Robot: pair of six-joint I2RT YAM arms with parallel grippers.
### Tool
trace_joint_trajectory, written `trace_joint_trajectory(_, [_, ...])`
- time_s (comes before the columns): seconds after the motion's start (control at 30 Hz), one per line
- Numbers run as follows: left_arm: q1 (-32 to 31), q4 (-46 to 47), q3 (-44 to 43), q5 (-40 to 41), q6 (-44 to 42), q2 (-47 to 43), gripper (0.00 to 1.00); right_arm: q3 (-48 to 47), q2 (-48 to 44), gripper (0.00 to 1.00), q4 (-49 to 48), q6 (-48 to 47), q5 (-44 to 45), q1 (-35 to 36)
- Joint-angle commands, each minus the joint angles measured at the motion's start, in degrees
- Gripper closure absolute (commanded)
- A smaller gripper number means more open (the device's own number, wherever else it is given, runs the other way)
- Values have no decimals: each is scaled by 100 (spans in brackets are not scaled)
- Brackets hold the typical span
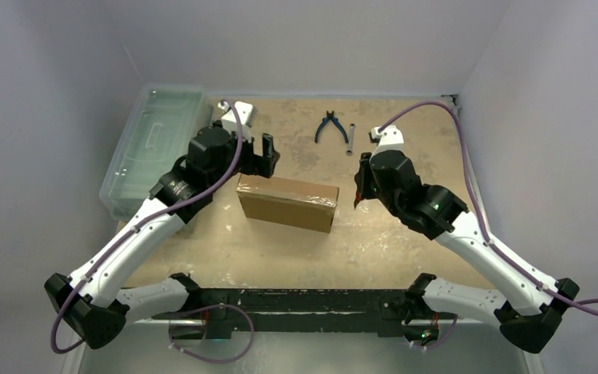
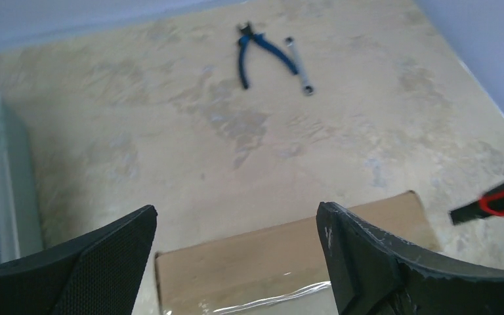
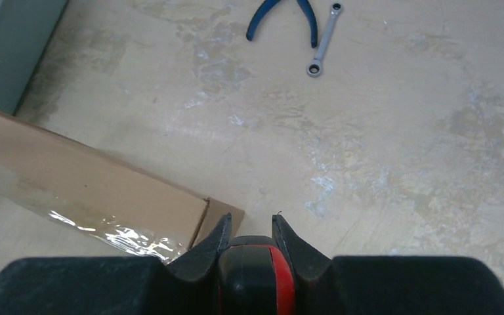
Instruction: Unpack the express box
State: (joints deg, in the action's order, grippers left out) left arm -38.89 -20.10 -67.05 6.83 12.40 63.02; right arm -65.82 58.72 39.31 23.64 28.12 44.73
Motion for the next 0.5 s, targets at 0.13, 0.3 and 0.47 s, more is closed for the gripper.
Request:
trace_joint_trajectory(0.13, [1441,-1352,2,-36,1523,469,4,-105,-289,100,-357,-153,-301,5])
trace_joint_trajectory(0.3, [1848,-1258,329,-645,1822,569,7,102,-398,100,-493,79,-532,9])
trace_joint_trajectory(0.47, [1850,-999,883,-1469,1938,454,16,162,-252,100,-454,201,-236,8])
